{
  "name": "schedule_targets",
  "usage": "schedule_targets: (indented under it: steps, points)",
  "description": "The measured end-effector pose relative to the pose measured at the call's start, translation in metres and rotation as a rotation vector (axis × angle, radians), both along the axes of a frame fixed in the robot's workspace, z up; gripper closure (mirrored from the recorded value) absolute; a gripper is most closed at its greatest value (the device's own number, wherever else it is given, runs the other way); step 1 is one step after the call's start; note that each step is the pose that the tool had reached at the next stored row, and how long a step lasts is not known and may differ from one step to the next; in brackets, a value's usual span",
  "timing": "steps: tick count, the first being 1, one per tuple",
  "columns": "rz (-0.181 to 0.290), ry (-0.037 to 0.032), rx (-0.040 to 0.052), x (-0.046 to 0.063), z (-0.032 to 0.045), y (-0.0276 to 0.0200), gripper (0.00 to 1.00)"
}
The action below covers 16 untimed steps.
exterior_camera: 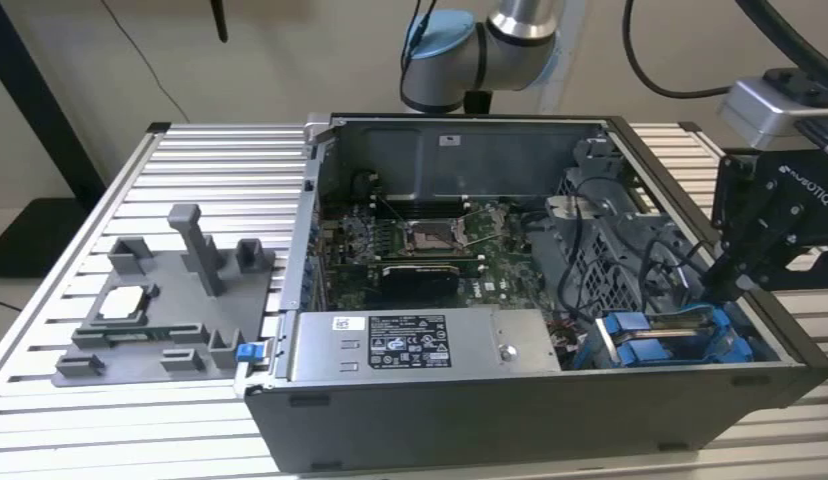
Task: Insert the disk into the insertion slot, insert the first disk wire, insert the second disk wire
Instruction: 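Insert the first disk wire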
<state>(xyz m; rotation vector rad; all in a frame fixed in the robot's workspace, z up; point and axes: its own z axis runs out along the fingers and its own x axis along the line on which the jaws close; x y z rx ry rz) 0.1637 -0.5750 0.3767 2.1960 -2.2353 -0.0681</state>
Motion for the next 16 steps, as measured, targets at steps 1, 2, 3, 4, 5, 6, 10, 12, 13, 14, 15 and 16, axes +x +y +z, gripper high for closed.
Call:
schedule_targets:
  steps: [1, 2, 3, 4, 5, 6, 10, 12, 13, 14, 15, 16]
  points:
    - [0.0, 0.0001, 0.0, 0.0002, 0.0, 0.0, 1.0]
    - [0.0, 0.0001, 0.0, 0.0003, 0.0, 0.0, 1.0]
    - [0.0, 0.0, 0.0001, 0.0003, 0.0, 0.0, 1.0]
    - [0.0, 0.0001, 0.0001, 0.0005, 0.0, 0.0, 1.0]
    - [0.0, 0.0001, 0.0, 0.0006, 0.0, 0.0, 1.0]
    - [0.0, 0.0, 0.0001, 0.0006, 0.0, 0.0, 1.0]
    - [0.0, 0.0001, 0.0, 0.0008, -0.0004, -0.001, 1.0]
    - [0.0, 0.0001, 0.0, 0.001, -0.0008, -0.0022, 1.0]
    - [0.0, 0.0003, 0.0, 0.0012, -0.0011, -0.0028, 1.0]
    - [0.0, 0.0004, 0.0001, 0.0014, -0.0013, -0.0035, 1.0]
    - [0.0, 0.0005, 0.0, 0.0015, -0.0016, -0.0042, 1.0]
    - [0.0, 0.0007, 0.0001, 0.0017, -0.002, -0.0049, 1.0]
